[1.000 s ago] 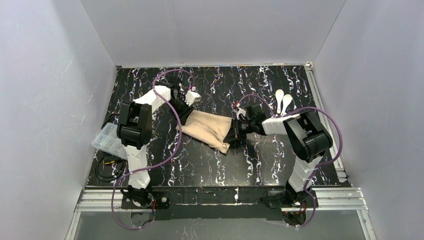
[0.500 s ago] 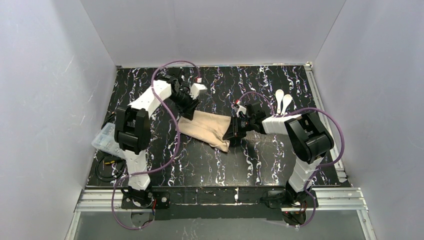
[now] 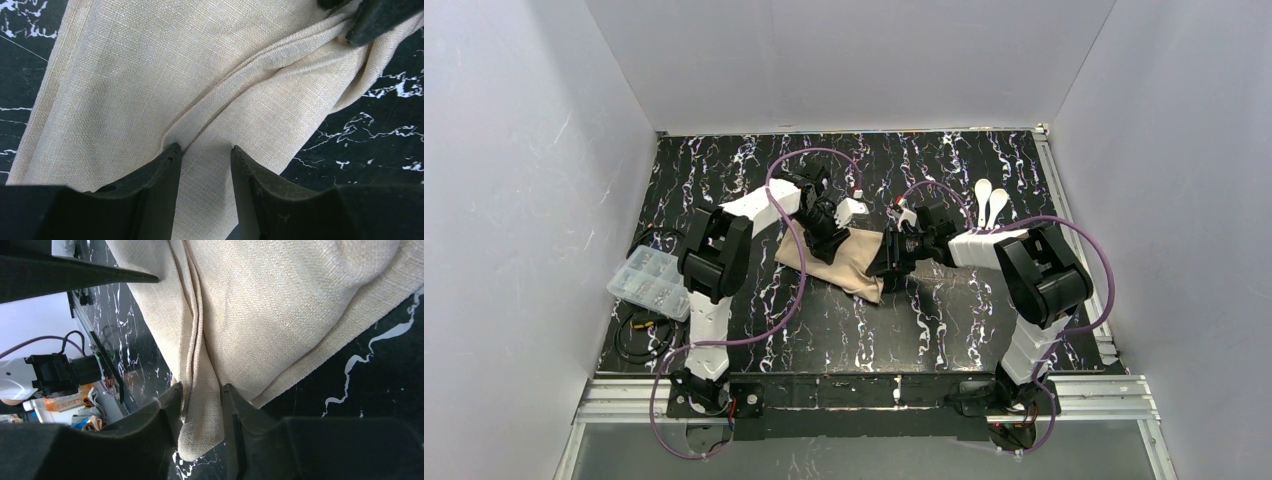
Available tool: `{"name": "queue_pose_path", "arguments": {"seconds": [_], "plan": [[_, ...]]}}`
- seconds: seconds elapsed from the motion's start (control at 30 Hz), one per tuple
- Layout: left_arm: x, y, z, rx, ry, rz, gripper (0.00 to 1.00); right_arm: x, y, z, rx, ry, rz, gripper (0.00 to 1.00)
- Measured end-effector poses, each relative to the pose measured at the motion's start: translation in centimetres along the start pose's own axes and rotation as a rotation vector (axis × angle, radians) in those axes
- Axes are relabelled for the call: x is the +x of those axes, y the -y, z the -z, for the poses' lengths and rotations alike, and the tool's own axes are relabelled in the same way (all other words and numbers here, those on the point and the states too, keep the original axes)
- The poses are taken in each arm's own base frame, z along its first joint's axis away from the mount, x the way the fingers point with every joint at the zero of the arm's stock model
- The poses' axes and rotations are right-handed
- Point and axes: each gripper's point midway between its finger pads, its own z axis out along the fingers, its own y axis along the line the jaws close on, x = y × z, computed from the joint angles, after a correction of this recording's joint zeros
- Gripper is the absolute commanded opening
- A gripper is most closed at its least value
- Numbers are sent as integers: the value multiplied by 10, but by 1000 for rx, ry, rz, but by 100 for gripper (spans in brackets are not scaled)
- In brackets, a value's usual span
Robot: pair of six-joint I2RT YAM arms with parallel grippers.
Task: Fold the napkin into a case and place the utensils inside
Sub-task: Smooth out the 2/3-rectangle-folded napkin at the center of the board.
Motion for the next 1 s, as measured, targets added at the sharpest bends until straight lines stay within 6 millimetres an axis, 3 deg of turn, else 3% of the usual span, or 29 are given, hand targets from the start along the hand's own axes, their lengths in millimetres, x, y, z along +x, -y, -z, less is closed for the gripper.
{"name": "queue_pose_path", "arguments": {"seconds": [0.03, 0.07, 0.23, 0.3, 0.37, 0.43, 0.47, 0.5, 0.53, 0.57, 0.63, 0.8, 1.0], "plan": [[0, -1, 0, -10, 0, -8, 38, -1, 0, 0, 0, 2, -2, 85], [0, -2, 0, -18, -1, -17, 38, -2, -1, 0, 2, 4, -4, 97], [-1, -5, -2, -42, -7, -33, 36, -25, -23, 11, -7, 60, 58, 97], [-1, -5, -2, -43, -6, -33, 36, -34, -29, 20, 6, 100, 84, 84], [-1, -5, -2, -44, -6, -34, 36, -42, -39, 33, 16, 148, 109, 63], [-1, -5, -2, -44, -6, -34, 36, -45, -47, 43, 14, 185, 136, 31], [-1, -5, -2, -44, -7, -34, 36, -45, -50, 49, 11, 199, 144, 21], [-1, -5, -2, -44, -7, -34, 36, -43, -51, 52, 10, 206, 152, 19], [-1, -5, -2, -44, -7, -34, 36, -36, -51, 55, 8, 206, 139, 23], [-1, -5, -2, -45, -7, -34, 36, -32, -50, 56, 8, 203, 137, 42], [-1, -5, -2, -45, -8, -34, 35, -16, -42, 56, 15, 179, 108, 94], [-1, -5, -1, -45, -10, -33, 35, 24, -20, 56, 63, 98, 52, 99], [-1, -5, 0, -44, -15, -29, 34, 51, -24, 56, 83, 86, 80, 99]]}}
